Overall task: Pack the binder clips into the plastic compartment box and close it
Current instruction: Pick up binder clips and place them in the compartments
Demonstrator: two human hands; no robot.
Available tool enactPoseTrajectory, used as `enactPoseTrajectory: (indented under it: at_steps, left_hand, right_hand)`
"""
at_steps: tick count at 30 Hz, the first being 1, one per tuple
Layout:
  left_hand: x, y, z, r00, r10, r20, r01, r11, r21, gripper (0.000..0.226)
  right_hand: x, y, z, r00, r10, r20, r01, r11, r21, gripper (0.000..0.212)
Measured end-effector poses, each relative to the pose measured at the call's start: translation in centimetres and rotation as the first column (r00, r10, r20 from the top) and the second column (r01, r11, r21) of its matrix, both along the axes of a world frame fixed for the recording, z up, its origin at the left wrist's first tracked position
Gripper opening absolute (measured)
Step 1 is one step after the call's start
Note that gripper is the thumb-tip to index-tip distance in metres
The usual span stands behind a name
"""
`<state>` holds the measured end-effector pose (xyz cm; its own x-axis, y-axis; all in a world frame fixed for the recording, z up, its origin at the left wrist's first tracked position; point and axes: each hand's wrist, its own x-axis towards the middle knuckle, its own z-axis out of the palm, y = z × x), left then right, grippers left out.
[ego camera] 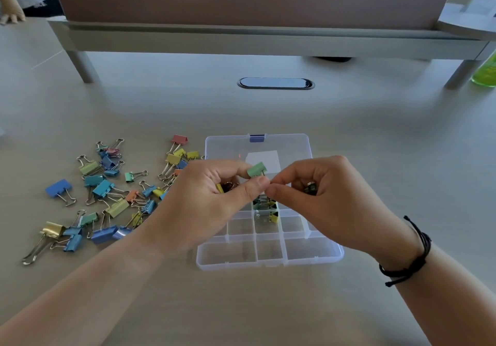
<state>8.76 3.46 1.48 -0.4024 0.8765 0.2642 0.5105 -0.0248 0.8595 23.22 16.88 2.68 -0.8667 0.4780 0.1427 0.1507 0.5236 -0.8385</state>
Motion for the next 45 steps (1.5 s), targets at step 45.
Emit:
enactPoseTrajectory:
  at_steps: [45]
  left_hand:
    - [0.2,0.6,0.7,0.939,-0.16,-0.304,0.029,0.919,-0.393,0.015]
  right_hand:
    - [0.1,-0.2,-1.2,0.957,-0.025,0.287,-0.084,0.929,0.362,0.016]
